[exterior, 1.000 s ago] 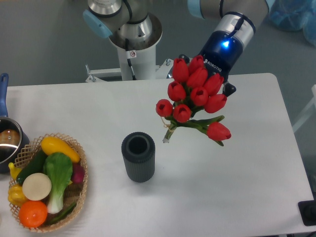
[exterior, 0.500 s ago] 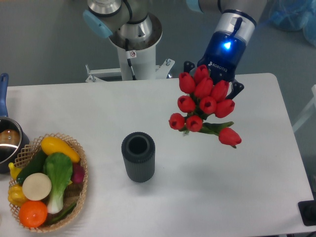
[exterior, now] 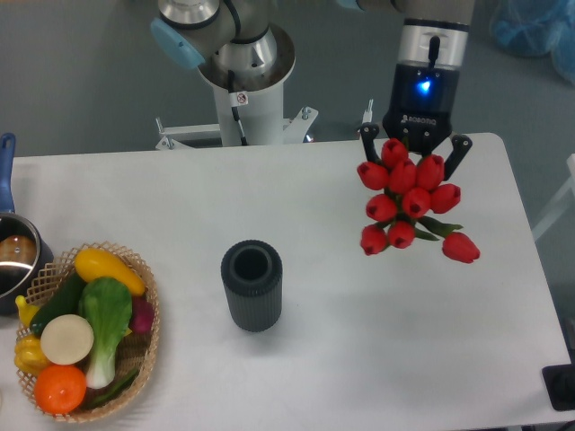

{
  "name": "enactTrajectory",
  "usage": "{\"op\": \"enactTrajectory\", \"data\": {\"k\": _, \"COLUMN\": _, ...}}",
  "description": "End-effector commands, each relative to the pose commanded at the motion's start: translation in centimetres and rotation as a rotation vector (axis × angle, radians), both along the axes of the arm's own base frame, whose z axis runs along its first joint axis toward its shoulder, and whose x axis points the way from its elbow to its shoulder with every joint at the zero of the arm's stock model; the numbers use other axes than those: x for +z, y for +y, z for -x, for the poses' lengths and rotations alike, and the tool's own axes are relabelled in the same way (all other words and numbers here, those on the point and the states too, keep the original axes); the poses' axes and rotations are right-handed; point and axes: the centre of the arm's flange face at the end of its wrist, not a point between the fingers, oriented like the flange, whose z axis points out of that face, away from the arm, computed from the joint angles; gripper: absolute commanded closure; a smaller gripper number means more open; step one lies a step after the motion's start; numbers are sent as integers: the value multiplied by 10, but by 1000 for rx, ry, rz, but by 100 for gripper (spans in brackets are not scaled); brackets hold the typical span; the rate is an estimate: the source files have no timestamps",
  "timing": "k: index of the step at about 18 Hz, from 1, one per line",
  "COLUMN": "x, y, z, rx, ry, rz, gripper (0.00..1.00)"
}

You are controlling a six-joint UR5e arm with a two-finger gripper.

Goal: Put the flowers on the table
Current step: 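Move the held tulips away from the black vase, rotating the gripper, then lower the tulip bunch onto the table beside the black vase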

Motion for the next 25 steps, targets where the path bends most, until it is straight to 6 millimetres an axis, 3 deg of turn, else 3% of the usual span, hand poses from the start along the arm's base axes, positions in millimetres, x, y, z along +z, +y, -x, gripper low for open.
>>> {"op": "enactTrajectory", "data": {"k": 10, "x": -96, "y": -17, "z": 22, "rx": -98, "ry": -4, "rz": 361, "gripper": 55}}
{"op": "enactTrajectory", "data": {"k": 14, "x": -125, "y": 1, "z": 17, "rx": -163, "ry": 0, "rz": 496, "gripper": 55}}
{"op": "enactTrajectory", "data": {"k": 25, "x": -190, "y": 50, "z": 4, "rx": -266, "ry": -65, "rz": 567, "gripper": 55}}
